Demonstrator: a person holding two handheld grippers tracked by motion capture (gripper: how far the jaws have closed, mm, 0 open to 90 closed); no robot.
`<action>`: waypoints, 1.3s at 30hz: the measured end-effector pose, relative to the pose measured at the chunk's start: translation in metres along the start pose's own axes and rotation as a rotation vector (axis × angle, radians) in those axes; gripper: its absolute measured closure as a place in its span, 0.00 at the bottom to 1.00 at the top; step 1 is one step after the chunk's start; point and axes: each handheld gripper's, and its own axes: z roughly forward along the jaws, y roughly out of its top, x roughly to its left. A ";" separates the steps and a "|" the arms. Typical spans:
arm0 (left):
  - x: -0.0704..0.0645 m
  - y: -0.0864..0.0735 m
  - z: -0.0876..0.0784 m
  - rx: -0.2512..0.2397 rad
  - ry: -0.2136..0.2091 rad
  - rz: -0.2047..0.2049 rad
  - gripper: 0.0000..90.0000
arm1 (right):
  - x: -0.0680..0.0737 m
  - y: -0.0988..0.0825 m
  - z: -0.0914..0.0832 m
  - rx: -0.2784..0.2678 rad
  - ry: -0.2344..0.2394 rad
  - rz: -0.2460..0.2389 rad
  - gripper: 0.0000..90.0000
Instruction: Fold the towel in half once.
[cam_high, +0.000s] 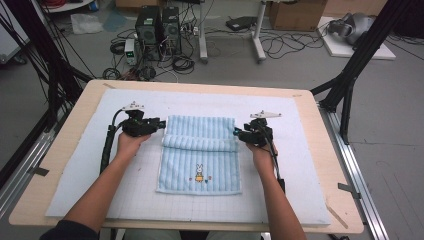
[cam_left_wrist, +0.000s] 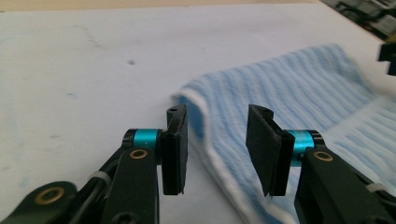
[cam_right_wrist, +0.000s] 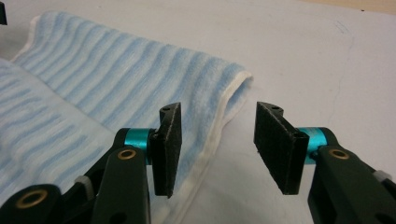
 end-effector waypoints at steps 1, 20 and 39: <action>-0.004 -0.002 0.001 0.005 -0.023 0.012 0.66 | 0.001 -0.002 -0.003 0.001 0.001 -0.002 0.56; -0.035 -0.030 0.002 0.093 0.018 0.236 0.87 | 0.007 -0.030 -0.033 -0.008 0.048 0.003 0.52; -0.039 -0.041 -0.031 -0.021 -0.090 0.145 0.93 | 0.021 -0.027 -0.006 0.079 0.165 -0.038 0.90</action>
